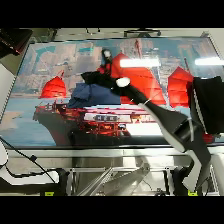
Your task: Fold the shirts.
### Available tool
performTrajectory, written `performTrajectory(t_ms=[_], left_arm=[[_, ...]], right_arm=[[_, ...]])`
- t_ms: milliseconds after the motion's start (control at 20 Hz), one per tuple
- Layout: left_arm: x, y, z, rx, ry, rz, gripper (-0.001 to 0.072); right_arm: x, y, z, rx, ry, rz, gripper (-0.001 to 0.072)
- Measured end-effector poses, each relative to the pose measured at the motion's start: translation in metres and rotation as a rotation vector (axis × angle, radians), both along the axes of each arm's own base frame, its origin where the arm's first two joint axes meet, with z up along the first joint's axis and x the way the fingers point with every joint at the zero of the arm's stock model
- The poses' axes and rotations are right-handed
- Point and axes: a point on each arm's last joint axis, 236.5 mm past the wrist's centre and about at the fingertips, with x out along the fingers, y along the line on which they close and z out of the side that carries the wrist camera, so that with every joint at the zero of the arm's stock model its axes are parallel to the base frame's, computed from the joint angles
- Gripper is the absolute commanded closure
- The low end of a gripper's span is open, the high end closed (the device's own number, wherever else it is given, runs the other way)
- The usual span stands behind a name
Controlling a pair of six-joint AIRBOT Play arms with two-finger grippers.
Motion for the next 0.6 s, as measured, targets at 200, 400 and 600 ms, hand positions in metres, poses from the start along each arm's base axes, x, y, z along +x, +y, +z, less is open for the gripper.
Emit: performTrajectory(t_ms=[200, 400, 600], left_arm=[[-0.009, -0.006, -0.003, 0.010, 0.007, -0.045, 0.0678], [-0.016, -0.010, -0.006, 0.024, 0.002, -0.081, 0.0678], [-0.019, -0.011, -0.007, 0.035, -0.010, -0.093, 0.0678]], right_arm=[[0.007, -0.080, -0.017, -0.083, 0.197, 0.092, 0.0069], [0.006, -0.165, -0.085, -0.258, 0.477, 0.057, 0.0069], [0.000, -0.194, -0.145, -0.316, 0.659, 0.033, 0.0070]])
